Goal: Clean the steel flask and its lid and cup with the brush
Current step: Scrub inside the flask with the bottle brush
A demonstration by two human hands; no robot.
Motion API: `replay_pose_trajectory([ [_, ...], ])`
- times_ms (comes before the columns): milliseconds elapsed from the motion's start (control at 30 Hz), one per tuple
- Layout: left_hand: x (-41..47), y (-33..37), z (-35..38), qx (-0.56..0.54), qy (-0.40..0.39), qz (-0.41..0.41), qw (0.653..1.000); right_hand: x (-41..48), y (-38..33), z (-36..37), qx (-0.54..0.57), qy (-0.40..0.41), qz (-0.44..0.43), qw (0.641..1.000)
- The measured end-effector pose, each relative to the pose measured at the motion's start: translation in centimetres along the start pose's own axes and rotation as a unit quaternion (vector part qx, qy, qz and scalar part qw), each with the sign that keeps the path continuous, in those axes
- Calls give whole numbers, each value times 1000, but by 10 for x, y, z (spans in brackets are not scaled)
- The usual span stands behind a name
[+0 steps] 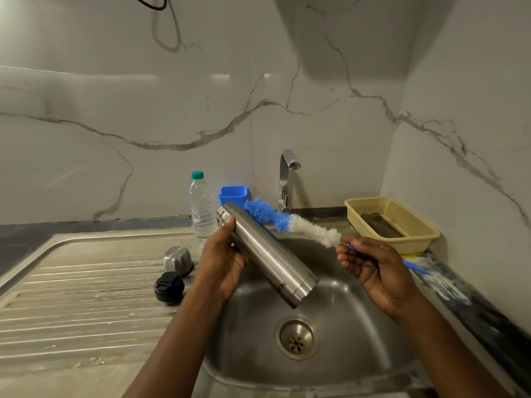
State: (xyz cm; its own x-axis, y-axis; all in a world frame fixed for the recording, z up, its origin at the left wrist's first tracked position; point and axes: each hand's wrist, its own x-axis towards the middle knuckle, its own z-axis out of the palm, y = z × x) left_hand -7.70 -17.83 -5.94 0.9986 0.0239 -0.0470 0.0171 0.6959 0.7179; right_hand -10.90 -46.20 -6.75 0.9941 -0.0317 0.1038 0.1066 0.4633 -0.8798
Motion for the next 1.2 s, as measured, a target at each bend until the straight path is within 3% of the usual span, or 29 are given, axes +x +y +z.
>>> replay_pose_trajectory([
  [467, 15, 8, -9, -113, 55, 48, 991, -17, -48, -8, -7, 47, -9, 999],
  [633, 15, 16, -16, -125, 77, 68, 987, -30, -43, -7, 37, 96, -47, 994],
  [933, 13, 13, -12, -123, 75, 102, 984, -53, -32, 10, 169, 232, -26, 957],
  [1200, 12, 11, -11, -105, 65, 108, 986, -70, -22, 29, 198, 227, 26, 953],
])
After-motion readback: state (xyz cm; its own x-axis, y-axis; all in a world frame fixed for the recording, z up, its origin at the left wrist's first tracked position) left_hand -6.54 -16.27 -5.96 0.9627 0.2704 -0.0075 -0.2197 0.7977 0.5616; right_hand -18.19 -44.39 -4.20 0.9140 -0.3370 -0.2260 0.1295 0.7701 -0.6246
